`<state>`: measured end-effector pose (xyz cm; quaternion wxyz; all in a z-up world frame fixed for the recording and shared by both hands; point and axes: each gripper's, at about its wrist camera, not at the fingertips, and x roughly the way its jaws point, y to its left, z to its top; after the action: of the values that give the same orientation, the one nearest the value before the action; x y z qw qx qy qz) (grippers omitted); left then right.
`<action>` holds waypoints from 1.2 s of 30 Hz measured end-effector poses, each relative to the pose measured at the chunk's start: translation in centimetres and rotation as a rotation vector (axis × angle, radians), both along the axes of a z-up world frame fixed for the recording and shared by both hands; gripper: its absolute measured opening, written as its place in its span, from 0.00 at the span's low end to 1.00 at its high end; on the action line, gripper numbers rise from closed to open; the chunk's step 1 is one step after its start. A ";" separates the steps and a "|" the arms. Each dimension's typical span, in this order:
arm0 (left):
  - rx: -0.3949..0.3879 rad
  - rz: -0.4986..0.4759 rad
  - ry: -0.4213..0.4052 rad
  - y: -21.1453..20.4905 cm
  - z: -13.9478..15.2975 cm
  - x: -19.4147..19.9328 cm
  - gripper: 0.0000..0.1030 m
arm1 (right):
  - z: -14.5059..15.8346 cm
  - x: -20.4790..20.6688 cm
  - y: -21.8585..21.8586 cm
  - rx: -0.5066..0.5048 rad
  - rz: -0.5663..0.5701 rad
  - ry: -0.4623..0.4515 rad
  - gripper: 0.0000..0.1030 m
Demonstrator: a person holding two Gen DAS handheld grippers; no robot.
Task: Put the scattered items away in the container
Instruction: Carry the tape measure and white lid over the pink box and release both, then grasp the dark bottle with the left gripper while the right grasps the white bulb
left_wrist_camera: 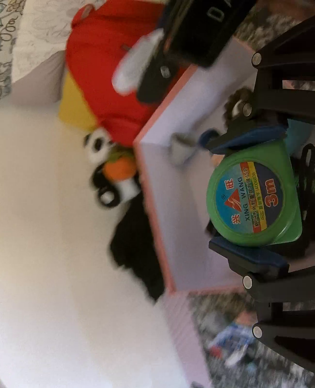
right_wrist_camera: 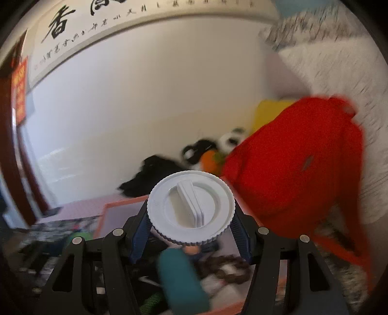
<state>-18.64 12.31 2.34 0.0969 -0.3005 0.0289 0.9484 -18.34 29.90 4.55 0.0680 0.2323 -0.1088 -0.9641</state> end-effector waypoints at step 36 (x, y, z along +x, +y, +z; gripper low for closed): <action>-0.172 0.440 -0.084 -31.6 -8.4 14.8 0.96 | -1.3 5.6 -26.0 0.018 0.464 -0.018 0.96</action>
<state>-3.89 -19.27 -6.03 -0.1367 -0.3459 0.0393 0.9274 -12.76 3.93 3.23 0.2847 0.2603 -0.0444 -0.9215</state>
